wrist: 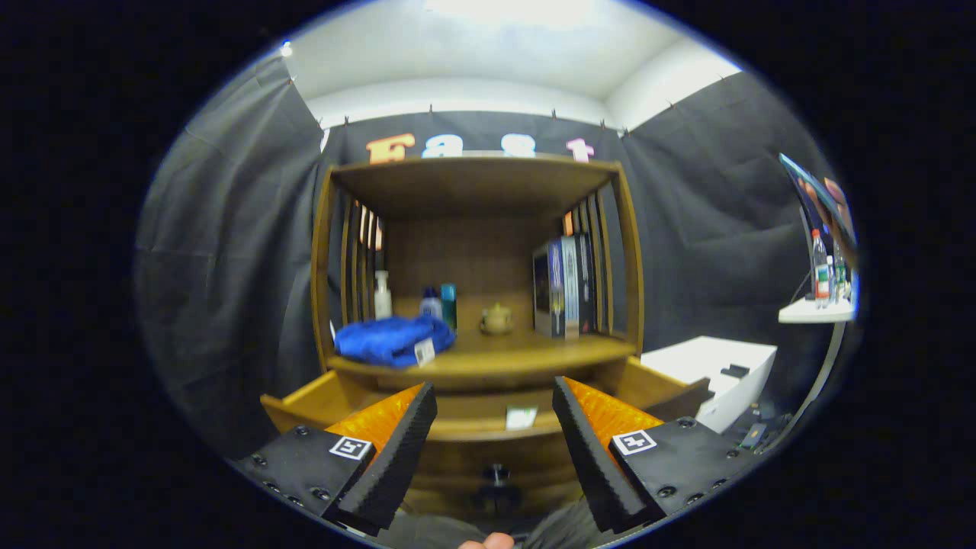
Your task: Pull open the drawer, take out the items inside it, and place them on the countertop above the cabinet.
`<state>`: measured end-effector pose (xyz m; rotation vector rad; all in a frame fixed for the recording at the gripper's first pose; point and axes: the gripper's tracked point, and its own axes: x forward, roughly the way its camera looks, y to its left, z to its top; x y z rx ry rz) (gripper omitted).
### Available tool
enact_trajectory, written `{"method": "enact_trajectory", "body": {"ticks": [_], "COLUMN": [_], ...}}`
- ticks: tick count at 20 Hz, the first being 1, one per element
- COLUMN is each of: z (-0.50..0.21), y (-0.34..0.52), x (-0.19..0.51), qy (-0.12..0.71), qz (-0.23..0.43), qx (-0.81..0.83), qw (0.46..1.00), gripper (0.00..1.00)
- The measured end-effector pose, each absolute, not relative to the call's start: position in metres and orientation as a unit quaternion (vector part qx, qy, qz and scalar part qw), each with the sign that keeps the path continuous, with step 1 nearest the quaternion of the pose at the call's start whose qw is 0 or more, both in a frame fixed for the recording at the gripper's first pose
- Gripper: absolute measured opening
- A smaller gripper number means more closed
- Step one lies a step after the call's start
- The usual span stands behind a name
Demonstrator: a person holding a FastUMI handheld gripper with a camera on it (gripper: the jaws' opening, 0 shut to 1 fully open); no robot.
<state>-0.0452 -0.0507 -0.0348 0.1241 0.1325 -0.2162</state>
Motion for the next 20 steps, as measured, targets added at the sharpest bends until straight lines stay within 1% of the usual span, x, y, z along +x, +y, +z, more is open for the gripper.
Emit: {"method": "enact_trajectory", "body": {"ticks": [2, 3, 5, 6, 7, 9, 11, 14, 17, 20], "z": [-0.01, -0.003, 0.004, -0.001, -0.018, -0.074, -0.12, -0.166, -0.205, -0.232], "y": [-0.061, -0.074, -0.113, -0.128, -0.134, -0.128, -0.111, -0.096, -0.092, -0.08], "x": [-0.025, -0.016, -0.004, 0.003, 0.01, 0.023, 0.036, 0.053, 0.048, 0.051], "qy": [0.075, 0.09, 0.127, 0.157, 0.2, 0.316, 0.411, 0.489, 0.565, 0.594], "qz": [-0.115, -0.138, -0.217, -0.24, -0.248, -0.242, -0.216, -0.2, -0.197, -0.191], "qx": [0.045, 0.034, 0.007, 0.005, 0.015, 0.052, 0.096, 0.145, 0.147, 0.184], "qw": [0.99, 0.986, 0.968, 0.958, 0.948, 0.916, 0.881, 0.837, 0.787, 0.76], "gripper": [0.99, 0.99, 0.99, 0.99, 0.99, 0.98, 0.98, 0.98, 0.99, 1.0]}}
